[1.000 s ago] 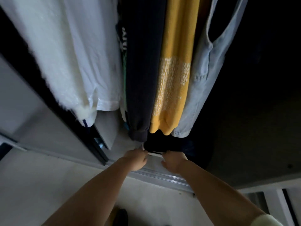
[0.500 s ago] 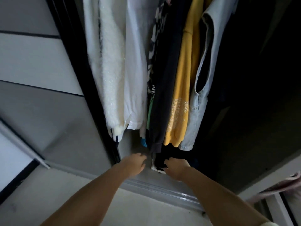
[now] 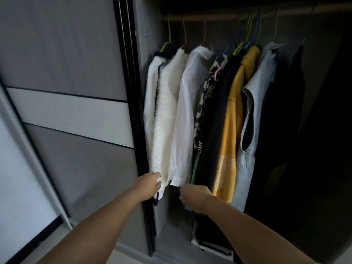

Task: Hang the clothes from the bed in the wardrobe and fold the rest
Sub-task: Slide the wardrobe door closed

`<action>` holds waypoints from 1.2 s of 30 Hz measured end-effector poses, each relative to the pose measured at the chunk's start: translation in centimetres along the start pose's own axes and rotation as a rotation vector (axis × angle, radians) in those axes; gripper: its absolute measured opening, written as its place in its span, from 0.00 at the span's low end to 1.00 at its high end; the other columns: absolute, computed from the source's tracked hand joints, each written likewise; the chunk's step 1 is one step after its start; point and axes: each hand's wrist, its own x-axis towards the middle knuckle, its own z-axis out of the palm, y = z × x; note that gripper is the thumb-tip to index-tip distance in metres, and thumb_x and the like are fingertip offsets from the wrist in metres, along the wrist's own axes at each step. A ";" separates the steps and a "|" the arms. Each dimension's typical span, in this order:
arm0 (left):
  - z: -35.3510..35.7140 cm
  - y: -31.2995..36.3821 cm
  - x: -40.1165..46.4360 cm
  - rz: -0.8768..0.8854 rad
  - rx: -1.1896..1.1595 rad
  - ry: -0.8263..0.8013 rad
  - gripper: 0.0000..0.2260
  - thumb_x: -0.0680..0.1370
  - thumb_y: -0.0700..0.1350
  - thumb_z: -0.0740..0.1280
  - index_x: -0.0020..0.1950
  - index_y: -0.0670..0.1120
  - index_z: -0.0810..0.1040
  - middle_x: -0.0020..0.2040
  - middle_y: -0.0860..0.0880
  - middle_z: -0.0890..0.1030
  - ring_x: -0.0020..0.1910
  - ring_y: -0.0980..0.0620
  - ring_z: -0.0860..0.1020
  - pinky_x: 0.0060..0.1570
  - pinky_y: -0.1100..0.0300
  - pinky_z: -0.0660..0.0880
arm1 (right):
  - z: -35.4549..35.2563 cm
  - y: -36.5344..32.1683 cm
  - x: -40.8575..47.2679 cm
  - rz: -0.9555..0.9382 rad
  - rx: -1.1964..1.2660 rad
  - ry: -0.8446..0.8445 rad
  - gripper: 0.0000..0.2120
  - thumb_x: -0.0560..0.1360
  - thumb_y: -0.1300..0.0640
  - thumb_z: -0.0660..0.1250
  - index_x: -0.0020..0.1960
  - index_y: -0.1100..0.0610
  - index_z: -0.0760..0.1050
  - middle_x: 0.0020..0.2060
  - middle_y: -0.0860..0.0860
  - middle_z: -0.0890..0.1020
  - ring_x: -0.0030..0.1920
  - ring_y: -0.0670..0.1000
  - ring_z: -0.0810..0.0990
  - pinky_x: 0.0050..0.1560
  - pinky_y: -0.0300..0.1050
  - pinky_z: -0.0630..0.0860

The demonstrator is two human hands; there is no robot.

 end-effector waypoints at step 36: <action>-12.8 -7.8 11.3 -0.088 -0.902 0.583 0.18 0.72 0.28 0.56 0.54 0.48 0.73 0.48 0.46 0.77 0.47 0.47 0.77 0.56 0.47 0.76 | -8.1 -11.9 21.2 0.241 0.898 0.659 0.16 0.77 0.52 0.65 0.59 0.58 0.66 0.57 0.52 0.73 0.52 0.53 0.75 0.47 0.50 0.76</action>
